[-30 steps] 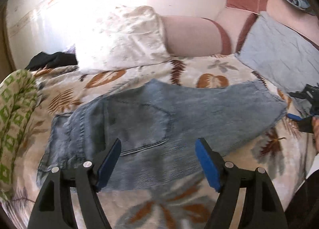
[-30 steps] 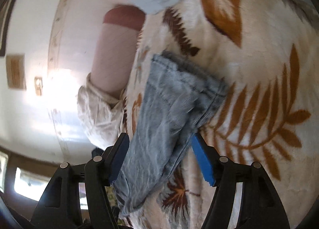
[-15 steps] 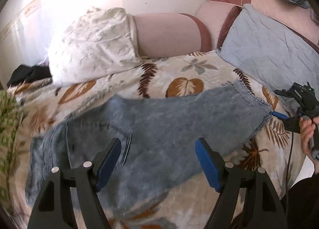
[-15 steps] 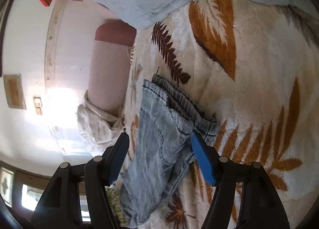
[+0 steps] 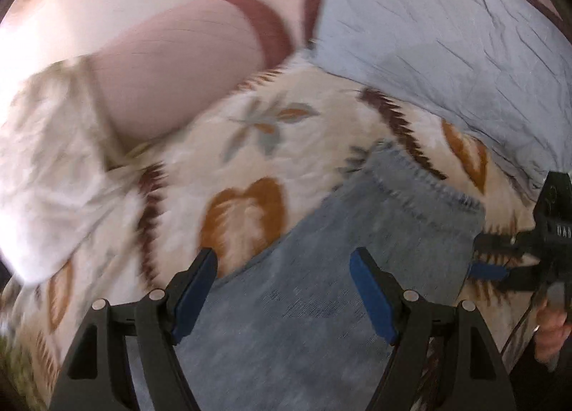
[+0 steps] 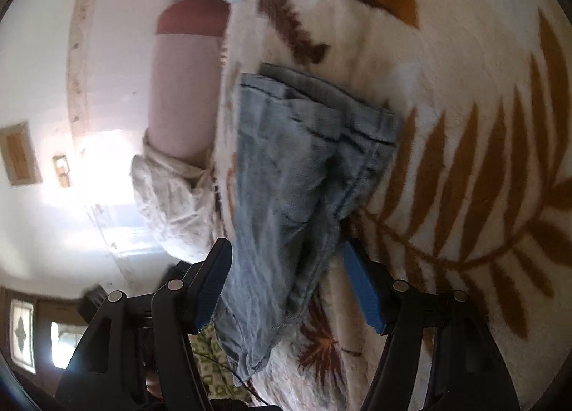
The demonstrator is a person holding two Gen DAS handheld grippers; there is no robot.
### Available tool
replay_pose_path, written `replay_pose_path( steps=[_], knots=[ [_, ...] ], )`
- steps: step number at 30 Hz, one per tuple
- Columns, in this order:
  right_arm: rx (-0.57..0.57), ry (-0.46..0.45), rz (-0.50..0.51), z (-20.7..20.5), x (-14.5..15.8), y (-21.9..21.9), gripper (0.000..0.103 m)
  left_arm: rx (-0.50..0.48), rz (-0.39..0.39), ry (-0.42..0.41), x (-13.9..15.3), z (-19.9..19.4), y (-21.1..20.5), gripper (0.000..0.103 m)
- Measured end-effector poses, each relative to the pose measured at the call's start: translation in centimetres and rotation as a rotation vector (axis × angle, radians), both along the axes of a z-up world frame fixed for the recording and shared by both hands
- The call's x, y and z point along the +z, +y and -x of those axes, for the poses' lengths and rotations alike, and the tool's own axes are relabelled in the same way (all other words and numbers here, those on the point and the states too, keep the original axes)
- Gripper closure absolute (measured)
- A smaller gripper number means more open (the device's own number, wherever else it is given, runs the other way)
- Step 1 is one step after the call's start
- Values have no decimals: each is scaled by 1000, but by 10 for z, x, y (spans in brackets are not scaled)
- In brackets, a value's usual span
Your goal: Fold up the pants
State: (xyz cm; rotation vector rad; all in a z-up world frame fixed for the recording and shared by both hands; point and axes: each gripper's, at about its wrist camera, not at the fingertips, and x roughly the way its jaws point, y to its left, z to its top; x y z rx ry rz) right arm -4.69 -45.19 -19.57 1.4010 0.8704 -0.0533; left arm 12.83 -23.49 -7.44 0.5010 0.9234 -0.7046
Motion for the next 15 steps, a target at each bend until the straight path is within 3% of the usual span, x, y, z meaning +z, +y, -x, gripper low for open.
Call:
replay_pose_path(
  steps=[5, 10, 15],
  knots=[
    [-90, -5, -8, 1, -6, -5, 40, -104, -60, 69, -27, -14, -61, 27],
    [-158, -27, -44, 5, -11, -11, 40, -170, -62, 134, -44, -27, -101, 29],
    [-202, -41, -74, 11, -17, -17, 43, -198, -42, 228, -59, -42, -125, 53]
  ],
)
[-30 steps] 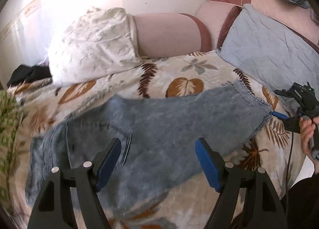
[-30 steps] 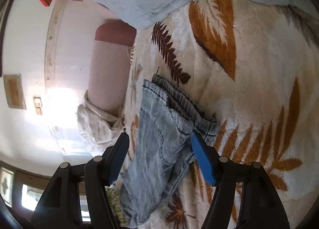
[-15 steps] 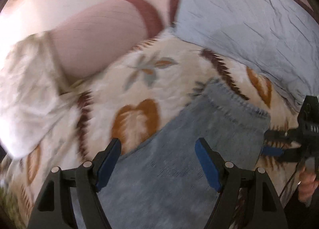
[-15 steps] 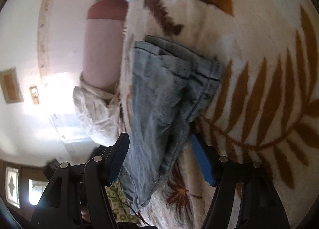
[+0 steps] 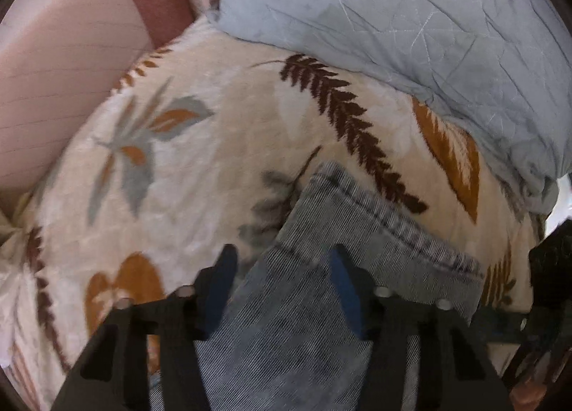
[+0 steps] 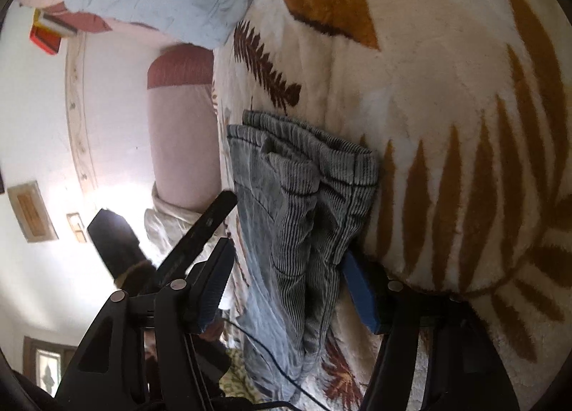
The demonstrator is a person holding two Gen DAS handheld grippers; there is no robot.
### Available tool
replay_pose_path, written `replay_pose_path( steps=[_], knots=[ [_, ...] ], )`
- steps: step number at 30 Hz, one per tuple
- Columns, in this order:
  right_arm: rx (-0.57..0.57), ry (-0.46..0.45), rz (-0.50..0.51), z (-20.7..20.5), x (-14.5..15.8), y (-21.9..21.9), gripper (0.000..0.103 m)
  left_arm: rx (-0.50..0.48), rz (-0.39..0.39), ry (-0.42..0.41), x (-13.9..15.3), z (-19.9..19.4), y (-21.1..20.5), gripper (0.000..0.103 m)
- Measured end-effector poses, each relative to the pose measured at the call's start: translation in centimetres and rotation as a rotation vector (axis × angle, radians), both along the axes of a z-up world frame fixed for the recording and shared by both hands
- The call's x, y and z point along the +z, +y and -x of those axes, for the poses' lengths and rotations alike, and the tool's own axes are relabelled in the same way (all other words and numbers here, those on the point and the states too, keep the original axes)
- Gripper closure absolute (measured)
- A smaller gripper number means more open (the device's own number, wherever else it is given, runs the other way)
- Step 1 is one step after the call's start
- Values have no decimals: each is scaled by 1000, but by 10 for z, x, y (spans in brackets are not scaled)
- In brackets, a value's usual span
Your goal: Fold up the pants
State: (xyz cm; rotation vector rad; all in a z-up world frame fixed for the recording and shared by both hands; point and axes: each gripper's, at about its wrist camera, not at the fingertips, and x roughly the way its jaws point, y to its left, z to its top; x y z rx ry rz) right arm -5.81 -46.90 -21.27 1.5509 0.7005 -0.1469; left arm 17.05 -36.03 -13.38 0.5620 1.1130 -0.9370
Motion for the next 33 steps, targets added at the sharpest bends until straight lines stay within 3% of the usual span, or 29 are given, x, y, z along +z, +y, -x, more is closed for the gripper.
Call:
replay_pose_path(
  steps=[3, 7, 11, 14, 17, 22, 33],
  knots=[
    [0, -4, 1, 1, -2, -2, 43, -19, 36, 47, -3, -1, -10, 55],
    [-3, -7, 5, 3, -3, -3, 44, -61, 1, 40, -14, 3, -24, 56],
    [-6, -8, 8, 4, -3, -1, 44, -41, 39, 77, -17, -2, -26, 56],
    [-8, -6, 19, 2, -1, 1, 45, -55, 46, 57, -19, 3, -27, 56],
    [-14, 2, 34, -2, 1, 6, 52, -52, 63, 46, -20, 4, -24, 60],
    [-8, 36, 74, -3, -2, 7, 80, -24, 99, 16, -18, 11, -17, 72],
    [23, 24, 170, -7, 13, 14, 86, 53, 164, 11, -7, 20, 2, 84]
  ],
)
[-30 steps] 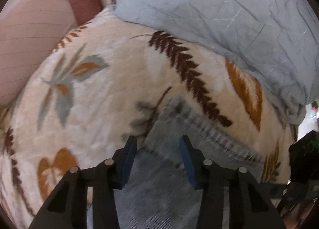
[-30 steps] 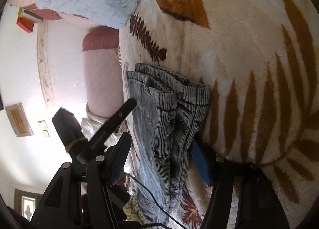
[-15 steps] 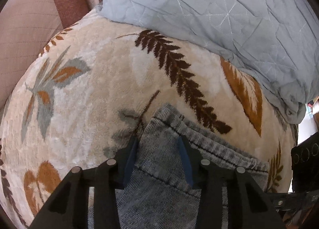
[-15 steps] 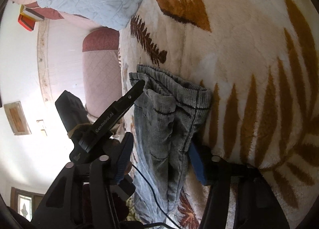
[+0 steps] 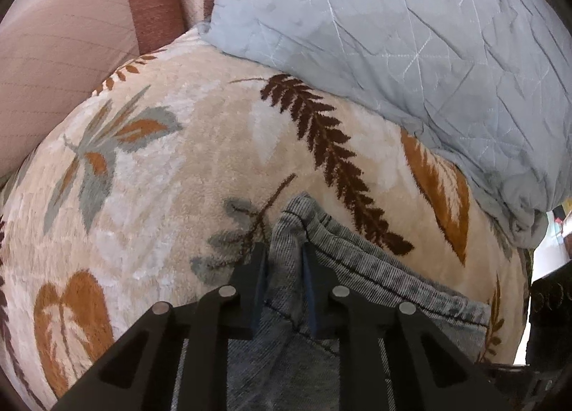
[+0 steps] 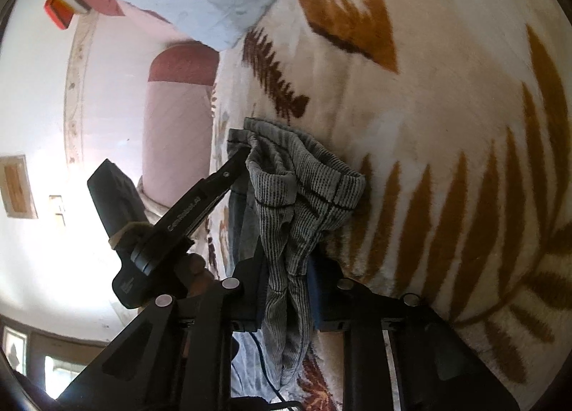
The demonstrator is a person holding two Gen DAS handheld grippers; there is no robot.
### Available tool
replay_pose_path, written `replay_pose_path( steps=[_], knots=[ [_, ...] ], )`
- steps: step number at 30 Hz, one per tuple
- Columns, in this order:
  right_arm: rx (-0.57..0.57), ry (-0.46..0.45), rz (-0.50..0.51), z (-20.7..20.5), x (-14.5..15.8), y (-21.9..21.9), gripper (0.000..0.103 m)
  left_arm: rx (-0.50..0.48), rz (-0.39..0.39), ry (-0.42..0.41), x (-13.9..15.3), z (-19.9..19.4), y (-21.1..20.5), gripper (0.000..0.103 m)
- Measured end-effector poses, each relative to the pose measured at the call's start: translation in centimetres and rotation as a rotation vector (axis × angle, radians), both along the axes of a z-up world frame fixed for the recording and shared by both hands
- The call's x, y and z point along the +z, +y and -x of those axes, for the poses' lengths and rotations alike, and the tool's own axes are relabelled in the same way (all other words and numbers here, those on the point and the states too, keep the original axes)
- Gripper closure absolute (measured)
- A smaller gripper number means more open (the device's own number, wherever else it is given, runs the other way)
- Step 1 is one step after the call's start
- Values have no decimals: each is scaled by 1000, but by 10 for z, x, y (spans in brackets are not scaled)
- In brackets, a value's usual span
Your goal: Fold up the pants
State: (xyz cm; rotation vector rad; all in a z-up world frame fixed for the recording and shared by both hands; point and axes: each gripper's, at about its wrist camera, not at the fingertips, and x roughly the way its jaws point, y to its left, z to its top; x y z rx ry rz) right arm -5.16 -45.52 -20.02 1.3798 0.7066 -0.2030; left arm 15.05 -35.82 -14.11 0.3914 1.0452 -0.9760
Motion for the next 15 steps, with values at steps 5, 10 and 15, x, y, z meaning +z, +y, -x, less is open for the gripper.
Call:
replay_pose_path(
  steps=[5, 10, 15],
  knots=[
    [31, -35, 50, -3, 15, 8, 86, 28, 56, 18, 9, -2, 20, 87],
    [62, -61, 96, -5, 28, 18, 87, 63, 137, 32, 24, -8, 32, 87],
    [103, -92, 145, -12, 45, 32, 87, 100, 185, 39, 38, -13, 48, 88]
  ],
)
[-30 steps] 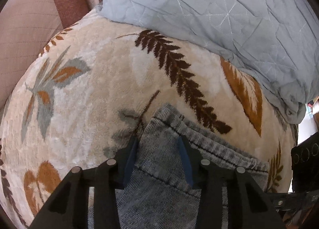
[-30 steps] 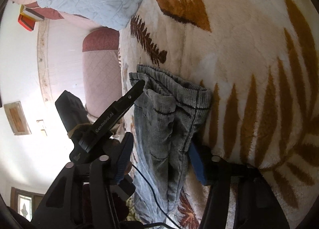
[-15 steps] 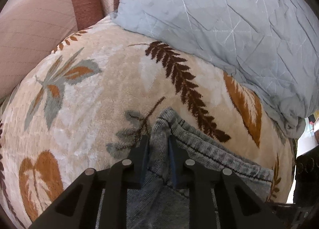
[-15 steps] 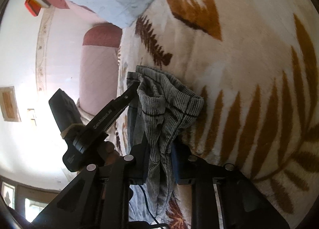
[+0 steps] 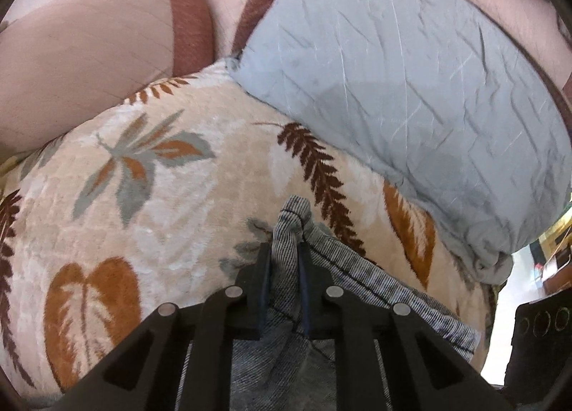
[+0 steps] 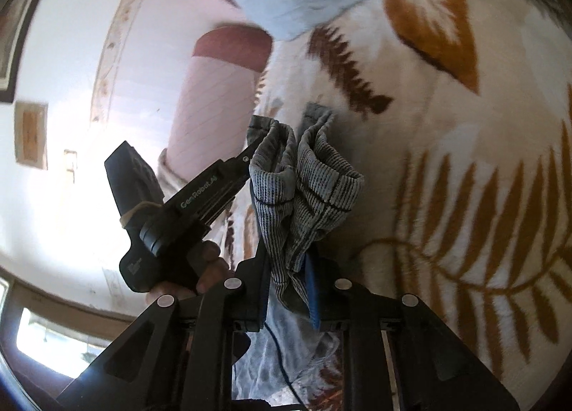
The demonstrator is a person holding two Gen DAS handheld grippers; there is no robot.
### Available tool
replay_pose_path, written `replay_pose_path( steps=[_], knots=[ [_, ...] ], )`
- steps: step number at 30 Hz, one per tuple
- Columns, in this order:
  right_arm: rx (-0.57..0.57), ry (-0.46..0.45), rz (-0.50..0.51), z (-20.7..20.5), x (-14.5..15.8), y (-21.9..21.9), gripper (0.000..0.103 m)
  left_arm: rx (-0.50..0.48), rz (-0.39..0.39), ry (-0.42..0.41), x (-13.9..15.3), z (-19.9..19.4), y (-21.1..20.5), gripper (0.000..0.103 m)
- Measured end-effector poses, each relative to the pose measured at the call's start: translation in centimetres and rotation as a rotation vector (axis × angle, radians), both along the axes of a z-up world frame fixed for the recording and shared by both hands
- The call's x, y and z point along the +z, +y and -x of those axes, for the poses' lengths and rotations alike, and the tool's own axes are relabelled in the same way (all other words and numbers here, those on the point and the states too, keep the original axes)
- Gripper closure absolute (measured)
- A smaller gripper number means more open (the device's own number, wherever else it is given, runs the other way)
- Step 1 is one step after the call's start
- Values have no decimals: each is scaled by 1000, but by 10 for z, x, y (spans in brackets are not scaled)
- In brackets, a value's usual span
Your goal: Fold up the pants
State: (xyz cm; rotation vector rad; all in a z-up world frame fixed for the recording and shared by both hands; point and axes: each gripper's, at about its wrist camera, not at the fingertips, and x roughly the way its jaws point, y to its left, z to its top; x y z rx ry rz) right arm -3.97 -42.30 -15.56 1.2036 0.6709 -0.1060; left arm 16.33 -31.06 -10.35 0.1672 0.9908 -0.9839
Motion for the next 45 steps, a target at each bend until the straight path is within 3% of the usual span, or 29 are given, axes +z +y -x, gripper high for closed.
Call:
replay_pose_path(
  steps=[3, 6, 11, 13, 15, 20, 23, 25, 27, 30, 36, 45],
  knots=[
    [28, -16, 44, -2, 11, 11, 87, 19, -7, 18, 0, -3, 2, 86],
    [-6, 10, 78, 5, 12, 10, 87, 5, -64, -22, -3, 3, -10, 82],
    [-119, 124, -69, 30, -23, -23, 87, -75, -202, -94, -27, 17, -48, 75],
    [-121, 143, -122, 35, -34, -30, 87, -99, -240, -106, -35, 18, -57, 64],
    [-104, 161, -119, 34, -38, -33, 87, -137, -243, -55, -43, 15, -61, 48],
    [-83, 169, -129, 29, -43, -37, 87, -197, -247, -24, -50, 10, -71, 41],
    [-72, 167, -123, 27, -44, -37, 87, -226, -250, -31, -52, 11, -79, 41],
    [-70, 165, -123, 24, -45, -38, 87, -234, -240, -24, -53, 10, -82, 50],
    [-66, 164, -126, 26, -45, -40, 87, -248, -228, -28, -52, 11, -82, 68],
    [-65, 166, -121, 26, -44, -40, 87, -257, -221, -43, -49, 13, -81, 81],
    [-71, 165, -111, 25, -41, -37, 87, -216, -196, -55, -42, 16, -73, 86],
    [-72, 135, -62, 22, -31, -26, 87, -151, -56, -39, 3, 14, -38, 86]
  ],
)
